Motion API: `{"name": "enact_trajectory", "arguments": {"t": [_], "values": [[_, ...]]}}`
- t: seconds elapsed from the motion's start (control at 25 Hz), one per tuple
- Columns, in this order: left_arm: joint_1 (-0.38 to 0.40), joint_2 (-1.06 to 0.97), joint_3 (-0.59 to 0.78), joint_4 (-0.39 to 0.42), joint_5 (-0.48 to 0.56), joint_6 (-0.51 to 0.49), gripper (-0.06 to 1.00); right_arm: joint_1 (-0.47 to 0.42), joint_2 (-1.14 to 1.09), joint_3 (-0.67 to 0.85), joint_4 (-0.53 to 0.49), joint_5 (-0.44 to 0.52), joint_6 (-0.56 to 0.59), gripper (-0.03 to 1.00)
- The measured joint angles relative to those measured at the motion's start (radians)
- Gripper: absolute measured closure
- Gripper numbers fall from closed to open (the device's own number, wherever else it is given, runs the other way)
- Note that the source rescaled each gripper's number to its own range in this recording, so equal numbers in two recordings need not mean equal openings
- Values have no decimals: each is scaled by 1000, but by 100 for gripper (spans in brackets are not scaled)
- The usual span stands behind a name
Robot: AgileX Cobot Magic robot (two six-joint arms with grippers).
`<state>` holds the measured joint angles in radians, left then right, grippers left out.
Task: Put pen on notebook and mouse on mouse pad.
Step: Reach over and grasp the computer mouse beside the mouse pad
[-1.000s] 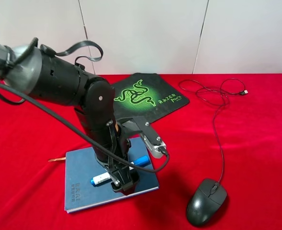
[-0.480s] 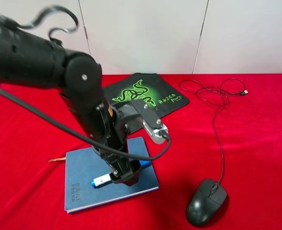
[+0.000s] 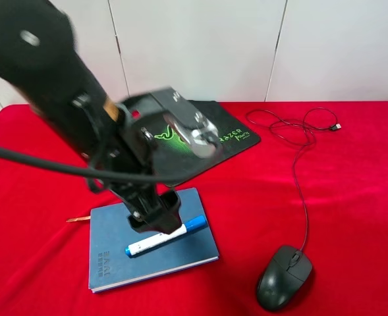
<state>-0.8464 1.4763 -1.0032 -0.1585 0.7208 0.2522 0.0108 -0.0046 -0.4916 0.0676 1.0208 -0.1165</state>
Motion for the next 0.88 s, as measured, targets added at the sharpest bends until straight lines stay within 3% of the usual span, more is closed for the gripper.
{"name": "enact_trajectory", "arguments": {"t": [0.48, 0.88], "values": [[0, -314, 0, 190, 154, -185, -1, 0, 0, 0, 0, 1, 0, -3], [0, -557, 0, 201, 281, -197, -3, 0, 0, 0, 0, 1, 0, -3]]}}
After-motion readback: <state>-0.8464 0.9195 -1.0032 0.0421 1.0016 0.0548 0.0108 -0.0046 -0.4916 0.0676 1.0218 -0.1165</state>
